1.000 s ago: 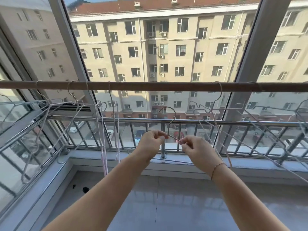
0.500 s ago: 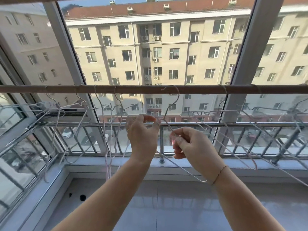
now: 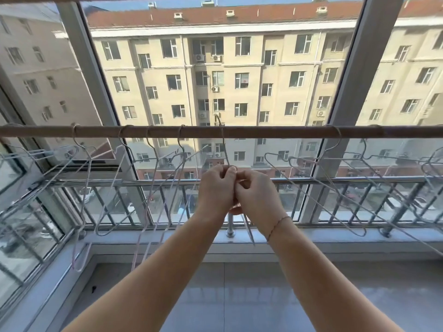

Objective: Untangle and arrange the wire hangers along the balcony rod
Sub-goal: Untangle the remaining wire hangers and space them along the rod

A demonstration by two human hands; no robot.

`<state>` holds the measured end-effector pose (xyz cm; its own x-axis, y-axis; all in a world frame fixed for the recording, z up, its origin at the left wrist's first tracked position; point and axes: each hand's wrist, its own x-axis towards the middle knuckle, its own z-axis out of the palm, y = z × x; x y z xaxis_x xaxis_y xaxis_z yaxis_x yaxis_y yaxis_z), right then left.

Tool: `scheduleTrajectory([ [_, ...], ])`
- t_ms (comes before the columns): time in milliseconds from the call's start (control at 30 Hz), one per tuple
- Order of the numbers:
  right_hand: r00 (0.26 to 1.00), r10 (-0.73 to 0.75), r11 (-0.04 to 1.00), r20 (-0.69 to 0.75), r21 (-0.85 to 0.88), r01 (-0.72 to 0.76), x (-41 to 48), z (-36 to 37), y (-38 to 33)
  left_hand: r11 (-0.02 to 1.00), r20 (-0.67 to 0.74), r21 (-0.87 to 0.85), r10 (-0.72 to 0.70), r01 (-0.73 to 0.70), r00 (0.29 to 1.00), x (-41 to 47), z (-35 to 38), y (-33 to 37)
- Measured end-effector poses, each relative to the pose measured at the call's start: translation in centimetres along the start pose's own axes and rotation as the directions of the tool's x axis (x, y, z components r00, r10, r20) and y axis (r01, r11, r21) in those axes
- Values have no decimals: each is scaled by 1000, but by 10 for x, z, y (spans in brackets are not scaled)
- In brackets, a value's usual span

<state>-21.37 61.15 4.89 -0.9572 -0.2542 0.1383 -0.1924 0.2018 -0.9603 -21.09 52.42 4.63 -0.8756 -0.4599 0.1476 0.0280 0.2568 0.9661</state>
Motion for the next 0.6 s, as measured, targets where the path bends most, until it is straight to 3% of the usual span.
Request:
scheduleTrajectory([
  [267, 999, 28, 999, -22, -19, -28, 1, 20, 18, 994, 31, 77, -75, 73, 997, 13, -7, -27],
  [367, 999, -10, 990, -31, -138, 6, -1, 19, 23, 991, -56, 107, -78, 83, 995, 9, -7, -23],
  [467, 995, -60, 960, -83, -278, 34, -8, 7, 27, 977, -173, 204, 106, -69, 979, -5, -6, -13],
  [600, 960, -156, 951, -232, -297, 83, -21, -28, 25, 921, -119, 174, 371, -349, 921, -27, 8, 7],
])
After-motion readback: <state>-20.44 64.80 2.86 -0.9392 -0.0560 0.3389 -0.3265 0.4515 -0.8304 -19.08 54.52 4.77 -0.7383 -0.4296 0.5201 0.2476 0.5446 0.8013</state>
